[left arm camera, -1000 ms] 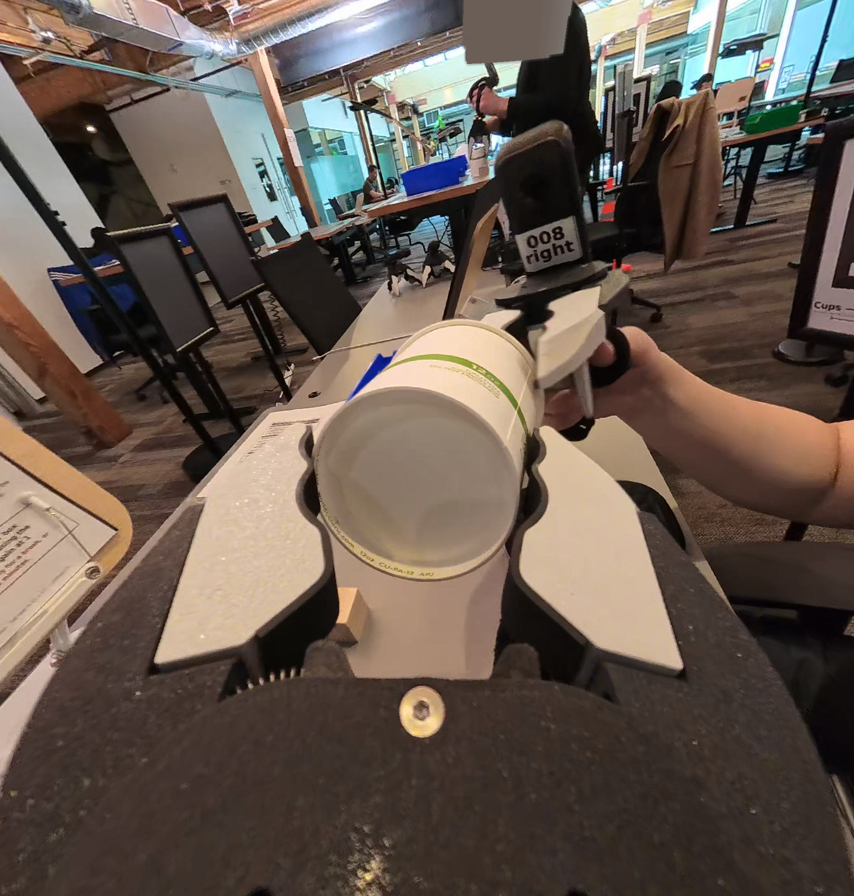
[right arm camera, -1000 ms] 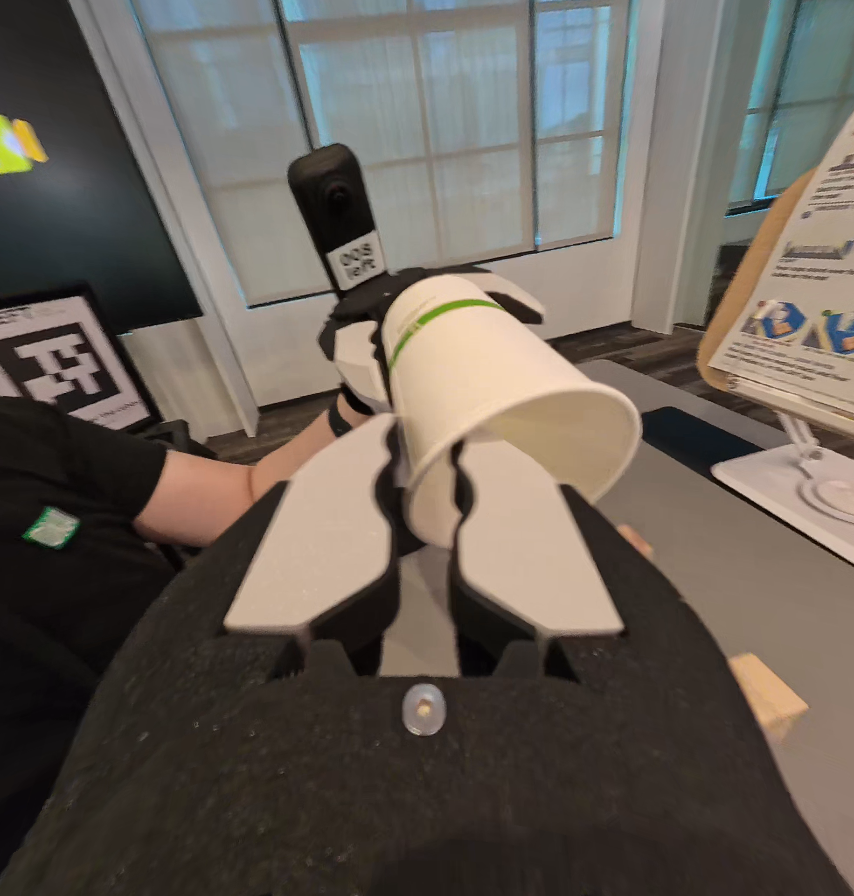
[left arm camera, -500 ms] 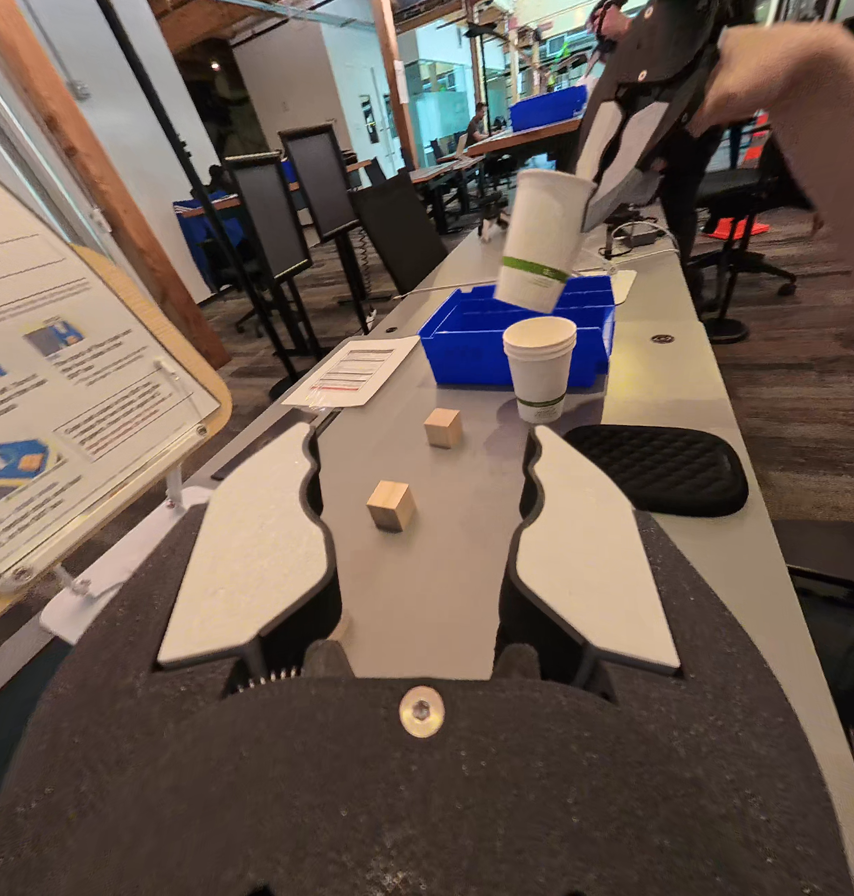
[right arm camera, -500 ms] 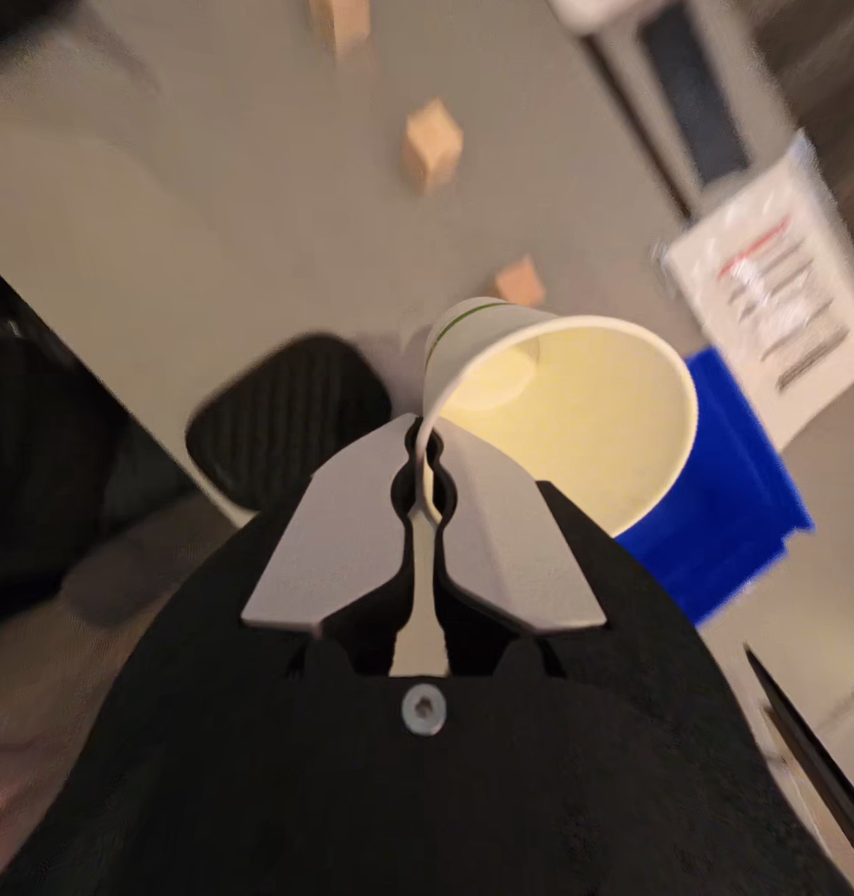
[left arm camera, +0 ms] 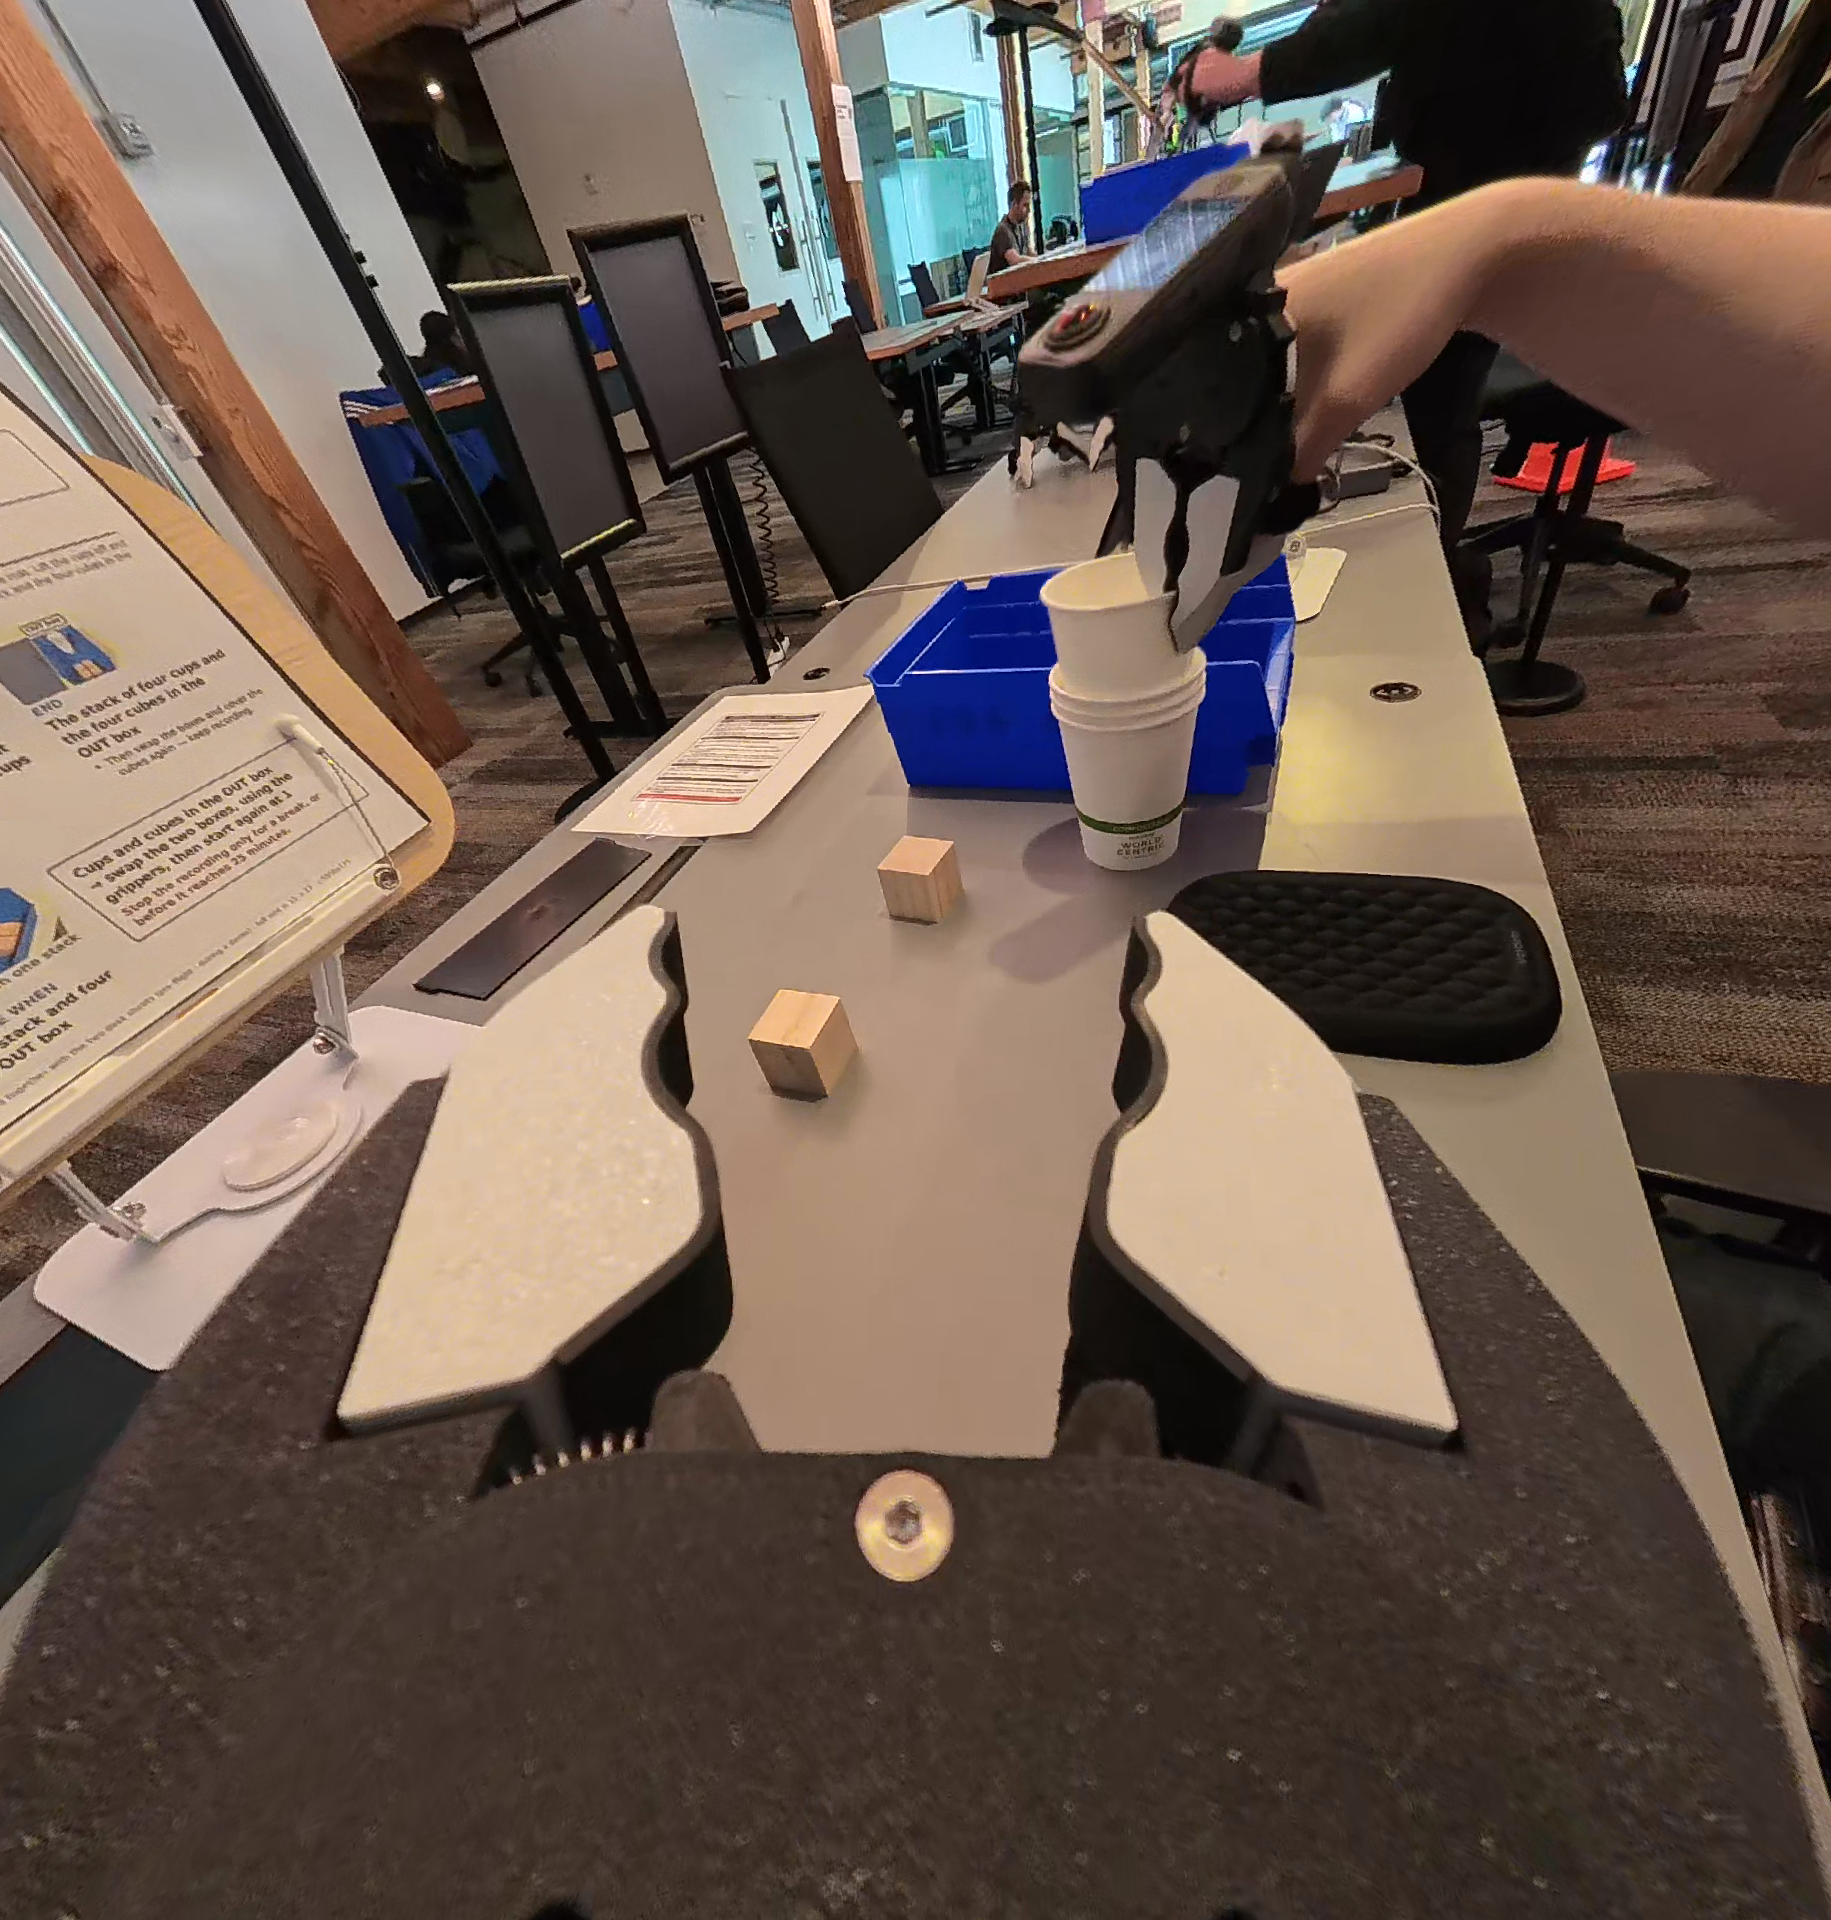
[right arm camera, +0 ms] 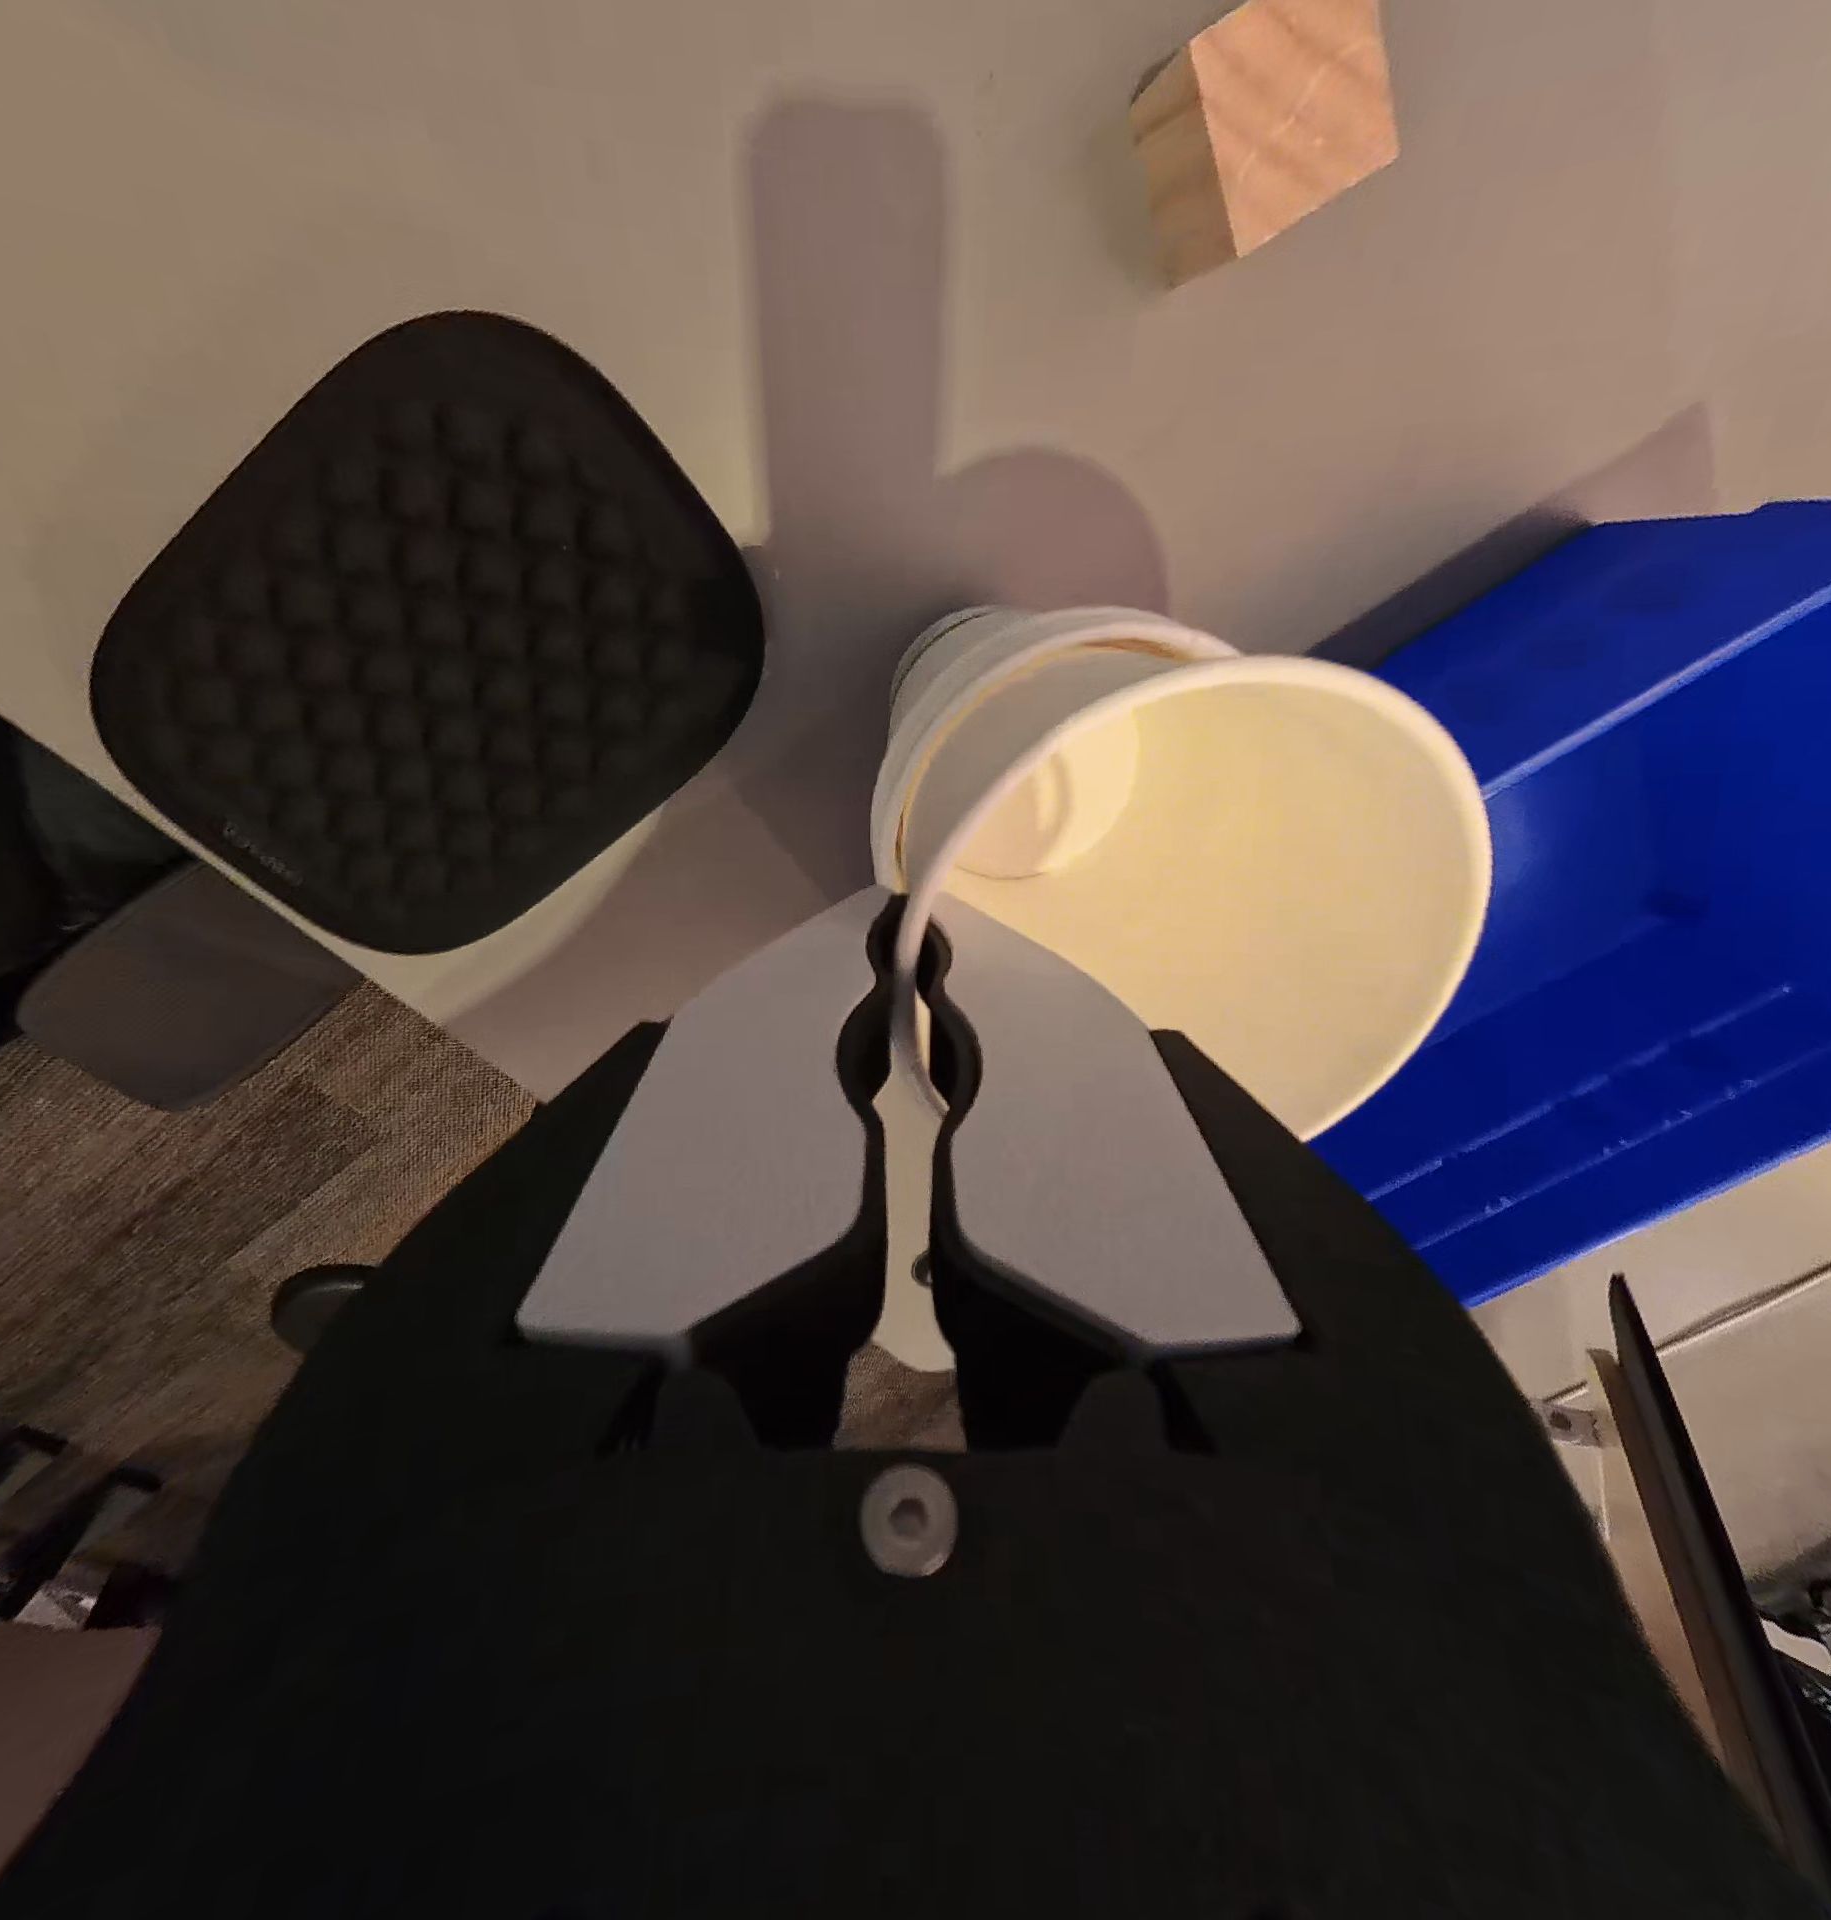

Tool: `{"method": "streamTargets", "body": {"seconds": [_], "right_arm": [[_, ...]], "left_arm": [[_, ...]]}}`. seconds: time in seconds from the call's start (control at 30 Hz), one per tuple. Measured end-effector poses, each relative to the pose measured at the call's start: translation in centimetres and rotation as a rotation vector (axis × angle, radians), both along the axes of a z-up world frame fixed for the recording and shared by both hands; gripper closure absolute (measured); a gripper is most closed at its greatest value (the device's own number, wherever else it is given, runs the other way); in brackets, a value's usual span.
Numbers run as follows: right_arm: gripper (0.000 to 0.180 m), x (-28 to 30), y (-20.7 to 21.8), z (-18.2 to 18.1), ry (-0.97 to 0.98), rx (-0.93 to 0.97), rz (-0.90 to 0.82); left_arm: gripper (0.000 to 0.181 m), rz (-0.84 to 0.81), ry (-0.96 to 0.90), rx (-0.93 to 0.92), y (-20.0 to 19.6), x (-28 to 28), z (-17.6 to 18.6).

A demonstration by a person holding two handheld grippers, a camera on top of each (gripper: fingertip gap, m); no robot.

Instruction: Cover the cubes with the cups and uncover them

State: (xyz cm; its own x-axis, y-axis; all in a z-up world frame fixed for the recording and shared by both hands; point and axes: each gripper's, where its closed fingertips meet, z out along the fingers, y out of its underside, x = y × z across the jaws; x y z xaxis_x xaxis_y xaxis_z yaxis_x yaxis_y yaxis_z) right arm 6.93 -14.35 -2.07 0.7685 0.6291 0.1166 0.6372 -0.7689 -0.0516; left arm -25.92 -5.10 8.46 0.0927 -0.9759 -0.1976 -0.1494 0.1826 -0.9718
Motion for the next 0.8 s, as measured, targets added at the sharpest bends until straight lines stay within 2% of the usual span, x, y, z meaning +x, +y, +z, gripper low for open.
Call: {"method": "streamTargets", "body": {"seconds": [0.03,0.1,0.2,0.3,0.37,0.43,0.53,0.7,0.8], "right_arm": [[0.177,0.0,0.3,0.0,0.001,0.027,-0.005],[0.165,-0.2,0.8,0.5,0.012,0.124,-0.035],[0.139,-0.8,0.8,2.8,0.015,0.39,-0.101],[0.139,-3.2,-1.6,4.1,0.167,0.747,-0.233],[0.138,-4.3,-2.8,3.3,0.304,0.989,-0.33],[0.127,-3.4,-3.2,1.5,0.335,1.149,-0.452],[0.11,-1.7,-2.3,-2.0,0.364,1.196,-0.606],[0.098,1.2,-1.0,-5.1,0.236,1.221,-0.729],[0.093,1.9,0.0,-6.1,0.282,1.208,-0.757]], "left_arm": [[0.101,0.001,-0.004,-0.002,0.0,-0.1,0.0],[0.101,0.004,-0.009,-0.008,-0.1,-0.3,0.0],[0.101,0.024,-0.016,-0.011,-0.1,-0.9,-0.1],[0.101,0.061,-0.051,-0.008,-0.5,-1.8,0.0],[0.103,0.051,-0.092,-0.021,-1.4,-2.3,0.3],[0.104,0.045,-0.127,-0.029,-2.0,-2.5,0.7],[0.104,0.028,-0.149,-0.034,-2.6,-2.2,1.5],[0.104,0.014,-0.144,-0.012,-3.6,-1.7,2.0],[0.104,-0.001,-0.141,-0.01,-4.2,-1.6,2.0]]}}
